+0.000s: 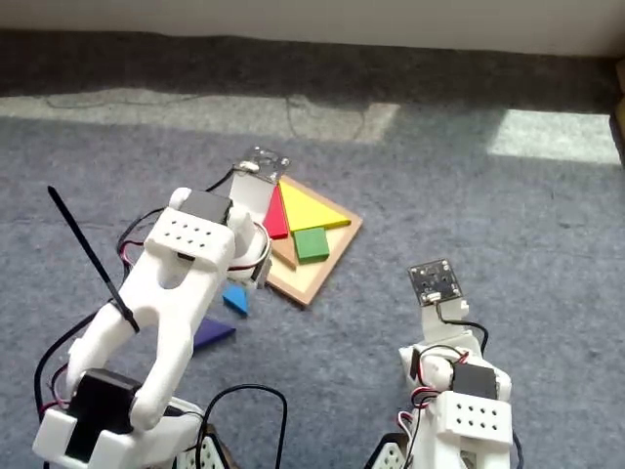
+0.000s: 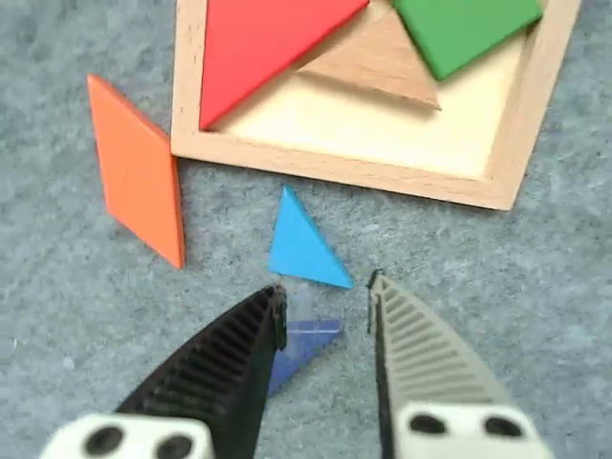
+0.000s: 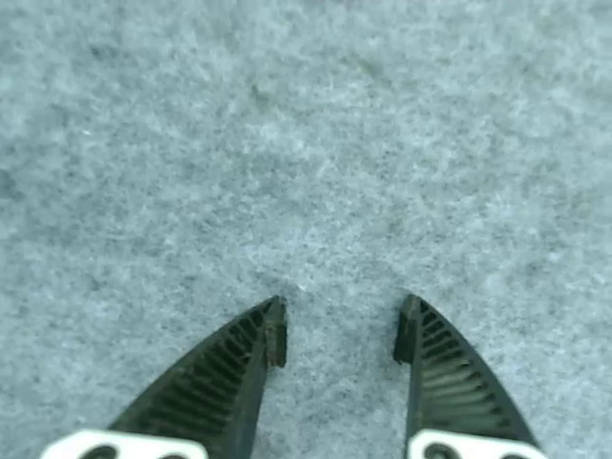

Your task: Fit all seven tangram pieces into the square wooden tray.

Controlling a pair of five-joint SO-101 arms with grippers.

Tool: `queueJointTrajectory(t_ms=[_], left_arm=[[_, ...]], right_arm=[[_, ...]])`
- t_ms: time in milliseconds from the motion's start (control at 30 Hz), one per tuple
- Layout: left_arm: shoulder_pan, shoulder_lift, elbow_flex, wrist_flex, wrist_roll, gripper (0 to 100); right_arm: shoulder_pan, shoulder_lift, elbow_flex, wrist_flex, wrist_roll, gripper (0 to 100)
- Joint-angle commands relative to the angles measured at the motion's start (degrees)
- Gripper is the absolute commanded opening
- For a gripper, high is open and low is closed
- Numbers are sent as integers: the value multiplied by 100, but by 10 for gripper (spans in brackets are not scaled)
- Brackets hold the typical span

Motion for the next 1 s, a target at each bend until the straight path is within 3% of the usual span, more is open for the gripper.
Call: queueJointTrajectory(t_ms=[0,267,533,667,967], left_arm=[[-391,-233,-66,149,686,266],[-655,-233,1323,-1415,870,294],[-637,-171,1886,-2136,879,236],[-514,233,1604,-2119,879,231],[-356,1692,277,-1134,862,207]], right_arm=[[163,-4,31,-57,-9,184],[163,-4,31,-57,-9,184],[163,-4,31,-57,-9,184],[163,-4,31,-57,-9,184],[163,-4,31,-57,-9,184]])
